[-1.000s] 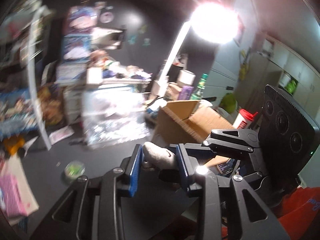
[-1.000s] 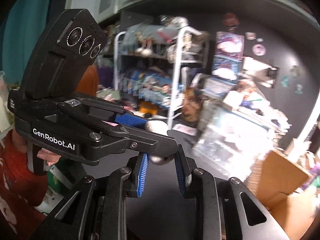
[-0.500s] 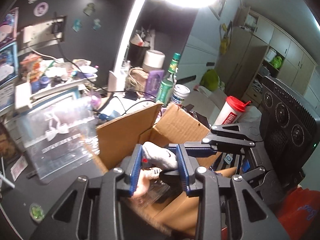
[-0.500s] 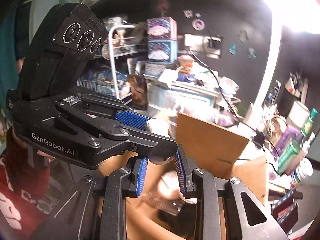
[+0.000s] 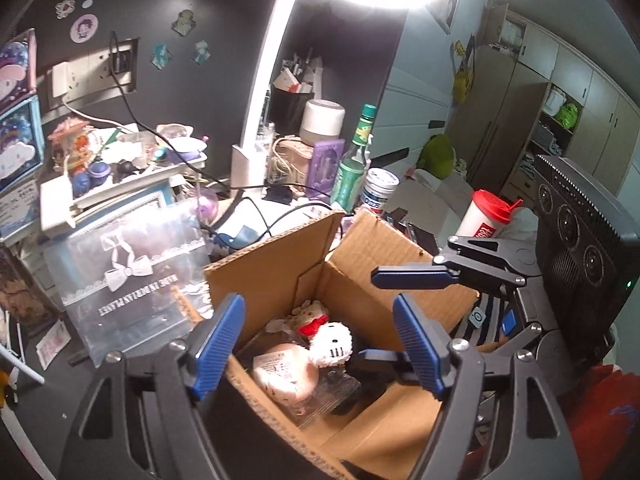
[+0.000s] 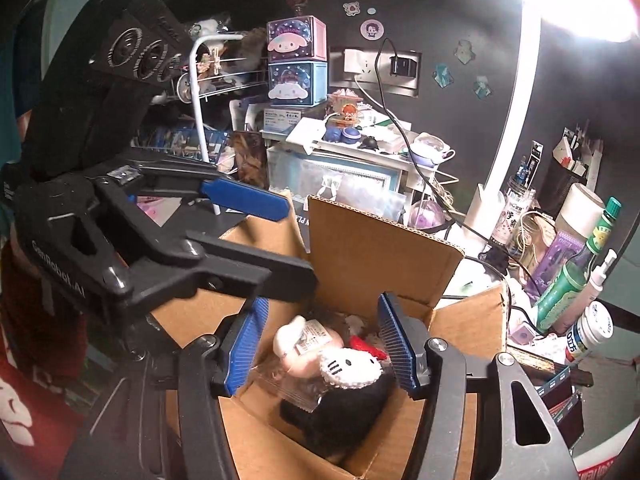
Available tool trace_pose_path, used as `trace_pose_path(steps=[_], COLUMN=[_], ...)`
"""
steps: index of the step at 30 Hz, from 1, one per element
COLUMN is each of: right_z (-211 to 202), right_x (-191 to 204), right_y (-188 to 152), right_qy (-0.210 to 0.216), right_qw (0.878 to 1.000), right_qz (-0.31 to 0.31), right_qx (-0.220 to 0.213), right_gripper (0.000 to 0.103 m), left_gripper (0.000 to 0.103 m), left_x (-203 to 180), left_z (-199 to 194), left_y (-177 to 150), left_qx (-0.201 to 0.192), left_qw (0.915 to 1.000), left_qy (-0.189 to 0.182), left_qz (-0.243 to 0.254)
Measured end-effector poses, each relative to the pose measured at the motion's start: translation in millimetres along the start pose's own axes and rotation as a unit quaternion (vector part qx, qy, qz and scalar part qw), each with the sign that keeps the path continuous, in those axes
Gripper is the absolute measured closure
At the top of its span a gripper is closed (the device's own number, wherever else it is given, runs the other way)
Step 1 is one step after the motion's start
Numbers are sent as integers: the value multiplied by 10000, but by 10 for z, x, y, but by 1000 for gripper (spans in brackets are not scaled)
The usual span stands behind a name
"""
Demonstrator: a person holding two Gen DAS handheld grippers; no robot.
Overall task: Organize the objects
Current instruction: 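Carry the white plush into the box and open the right gripper, then move the right gripper back to the green round jelly cup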
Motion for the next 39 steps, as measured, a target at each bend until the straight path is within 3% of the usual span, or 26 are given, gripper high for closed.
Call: trace_pose_path(steps=[12,22,28,35,39], right_z=[-30,209,614,1316,1811], right_x=[403,1164,1737,2131,2145], right_y=[162,375,416,377,303], right_qy=[34,395,960,1525,1436], right_qw=[9997,9977,9930,9854,9854], right_qz=[-157,-520,-690,-514,-338], right_qx=[-174,-190,38,556,845], right_gripper=[49,49,49,49,49], left_gripper=[25,25,25,25,25], left_x=[291,804,1220,1645,1866], left_z=[-654,-1320,-1600,-1641,-1576], left_y=[-301,-827,-1260,-1686,-1870], left_qx=[-632,-1077,-1106,-940,-832], left_qw=[9973,9887,9810,9753,9722], left_qy=[211,654,1033,1137,1163], left_qz=[-314,-818,-1213,-1645,-1857])
Point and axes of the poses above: each gripper's, at about its wrist camera, not at the fingertips, and z roughly the way its jaws point, x to its left, y to its top, the point moved 3 cm from there along z, roughly the way its jaws point, and after that the axes turned 1 degree about z, right-handed, at the moved point
